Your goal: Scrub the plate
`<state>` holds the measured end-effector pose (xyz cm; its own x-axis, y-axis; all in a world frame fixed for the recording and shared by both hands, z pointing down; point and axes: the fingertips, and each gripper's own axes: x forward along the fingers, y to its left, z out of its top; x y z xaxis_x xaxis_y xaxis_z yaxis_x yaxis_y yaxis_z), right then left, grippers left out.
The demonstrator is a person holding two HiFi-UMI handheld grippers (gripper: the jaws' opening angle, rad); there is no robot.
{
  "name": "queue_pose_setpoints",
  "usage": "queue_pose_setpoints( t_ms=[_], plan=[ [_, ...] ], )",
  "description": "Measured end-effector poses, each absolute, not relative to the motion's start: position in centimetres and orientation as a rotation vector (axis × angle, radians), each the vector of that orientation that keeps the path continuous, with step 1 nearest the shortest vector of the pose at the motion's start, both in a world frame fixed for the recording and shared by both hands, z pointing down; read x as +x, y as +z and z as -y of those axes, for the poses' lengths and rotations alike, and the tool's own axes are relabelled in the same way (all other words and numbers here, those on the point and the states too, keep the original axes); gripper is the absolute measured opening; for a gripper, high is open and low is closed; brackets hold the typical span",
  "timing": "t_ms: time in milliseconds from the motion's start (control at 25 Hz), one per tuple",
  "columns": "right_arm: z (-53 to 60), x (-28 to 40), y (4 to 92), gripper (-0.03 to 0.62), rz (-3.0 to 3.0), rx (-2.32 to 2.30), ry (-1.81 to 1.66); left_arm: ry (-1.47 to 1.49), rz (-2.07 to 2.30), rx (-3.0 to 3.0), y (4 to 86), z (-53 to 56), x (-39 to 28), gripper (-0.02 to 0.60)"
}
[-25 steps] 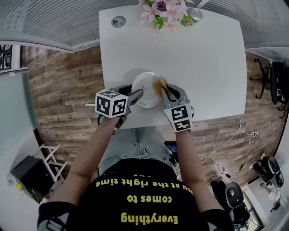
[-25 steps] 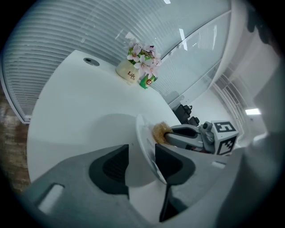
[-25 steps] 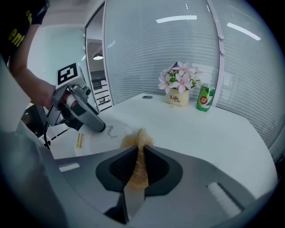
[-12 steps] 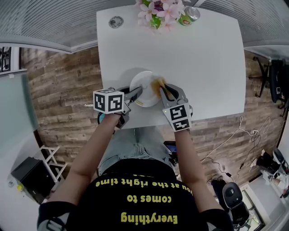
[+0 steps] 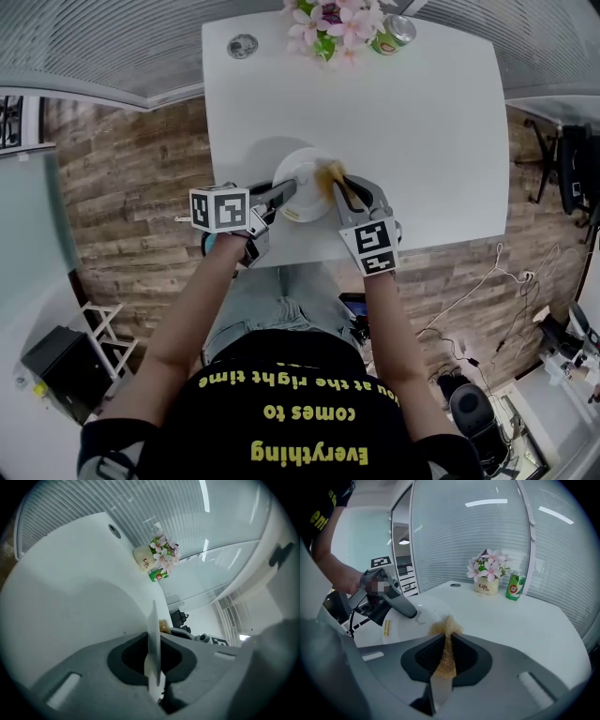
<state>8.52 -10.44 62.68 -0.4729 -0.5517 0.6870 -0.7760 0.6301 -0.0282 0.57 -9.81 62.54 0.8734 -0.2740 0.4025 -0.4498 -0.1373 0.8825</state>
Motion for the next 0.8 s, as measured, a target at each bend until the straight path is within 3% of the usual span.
queue_pose_setpoints(
  t_ms=[800],
  plan=[
    [11.6, 8.8, 57.1, 0.043, 2.3, 1.099, 0.407, 0.081, 0.525, 1.783, 59.9, 10.1, 0.0, 0.021]
  ],
)
